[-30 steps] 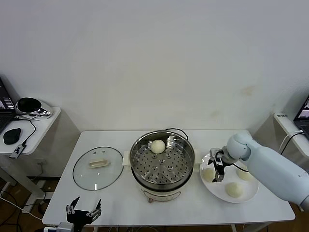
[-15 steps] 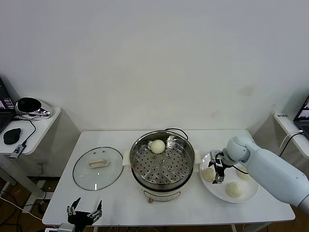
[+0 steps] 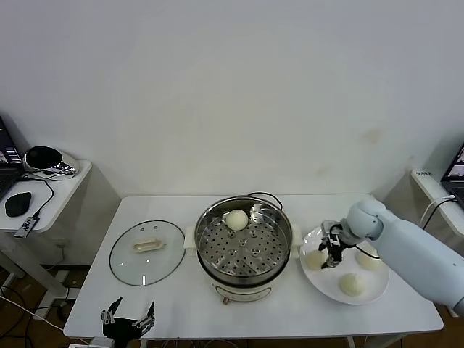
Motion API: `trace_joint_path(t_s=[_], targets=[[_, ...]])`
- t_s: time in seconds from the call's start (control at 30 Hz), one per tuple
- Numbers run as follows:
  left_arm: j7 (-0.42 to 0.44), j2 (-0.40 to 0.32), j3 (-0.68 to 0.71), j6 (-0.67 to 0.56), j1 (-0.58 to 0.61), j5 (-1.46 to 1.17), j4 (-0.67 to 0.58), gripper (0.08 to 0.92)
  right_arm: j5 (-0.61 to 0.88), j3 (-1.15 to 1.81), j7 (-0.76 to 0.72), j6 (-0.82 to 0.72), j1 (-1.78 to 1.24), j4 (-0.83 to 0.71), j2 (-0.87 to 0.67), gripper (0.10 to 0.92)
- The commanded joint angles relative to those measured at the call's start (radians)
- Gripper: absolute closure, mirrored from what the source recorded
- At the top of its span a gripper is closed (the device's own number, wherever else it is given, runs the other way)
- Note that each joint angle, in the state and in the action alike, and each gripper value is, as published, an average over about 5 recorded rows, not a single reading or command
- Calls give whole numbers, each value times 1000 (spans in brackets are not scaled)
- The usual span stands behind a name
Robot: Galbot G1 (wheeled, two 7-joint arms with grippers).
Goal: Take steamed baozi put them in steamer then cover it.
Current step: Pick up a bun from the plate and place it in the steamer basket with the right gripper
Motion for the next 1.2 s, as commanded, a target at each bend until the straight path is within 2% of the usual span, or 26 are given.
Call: trace_joint_path(t_s=[0.03,0.2,0.4,0.53,0.73,1.0,1.2], targets=[[1,1,2,1,-8,4,-16,177,110,-92,-53,-19,191,107,-151,491],[3,8,0,1,-14,6,-25,177,233,-209,-134,-54,427,199,-223,498],[0,16,-4,1,-18,3,-31,177,402,-467,-171,-120,787,225,-154,499],[1,15,-8,2,-20,0,-47,177,478,-558,-173,-170,895,231,-39,499],[3,13,-25,6,-22,-4,-64,177,559,-587,-152,-252,893,206,170,499],[-4,3,-33,4,-31,8,-61,177,597,-678,-125,-286,870,16,461,496],[-9,1,-26,2,-38,7,-63,177,560,-694,-118,-285,818,-86,590,498]])
